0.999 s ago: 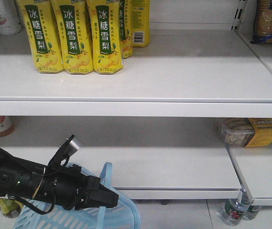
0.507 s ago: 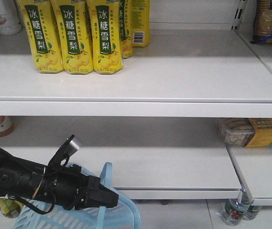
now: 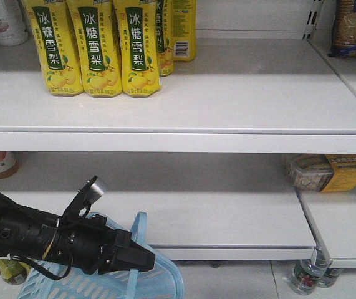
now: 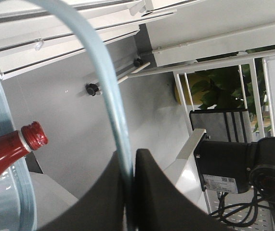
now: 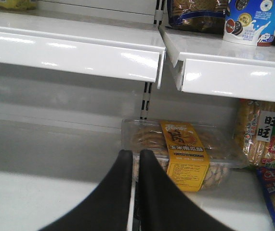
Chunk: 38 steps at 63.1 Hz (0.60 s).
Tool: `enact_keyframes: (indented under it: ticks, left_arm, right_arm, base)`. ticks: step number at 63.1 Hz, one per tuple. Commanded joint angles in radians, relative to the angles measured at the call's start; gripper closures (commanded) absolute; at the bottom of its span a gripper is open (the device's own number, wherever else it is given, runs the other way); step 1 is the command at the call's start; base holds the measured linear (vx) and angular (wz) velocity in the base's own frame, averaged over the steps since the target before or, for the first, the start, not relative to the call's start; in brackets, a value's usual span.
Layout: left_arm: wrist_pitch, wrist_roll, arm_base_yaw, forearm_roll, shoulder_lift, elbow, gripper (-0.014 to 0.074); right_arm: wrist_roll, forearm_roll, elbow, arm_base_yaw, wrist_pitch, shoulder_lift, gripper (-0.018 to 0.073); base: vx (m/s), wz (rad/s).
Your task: Place coke in basket with both arms
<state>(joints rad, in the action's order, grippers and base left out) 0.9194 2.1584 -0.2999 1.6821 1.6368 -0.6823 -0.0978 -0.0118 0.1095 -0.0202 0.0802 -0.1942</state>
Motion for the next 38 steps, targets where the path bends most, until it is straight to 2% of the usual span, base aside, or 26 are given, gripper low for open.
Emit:
enact_keyframes:
  ticks: [1,38]
  left_arm:
    - [0.027,-0.016,0.001,-0.091,-0.049,-0.032,0.0601]
    - [0.027,-0.016,0.001,-0.091,-0.049,-0.032,0.0601]
  right_arm:
    - [0.002,0.002,0.028,0.007,-0.062,-0.016,0.0569]
    - [0.002,0.002,0.028,0.007,-0.061,-0.016,0.0569]
  base:
    - [0.00,0.00]
    - [0.00,0.00]
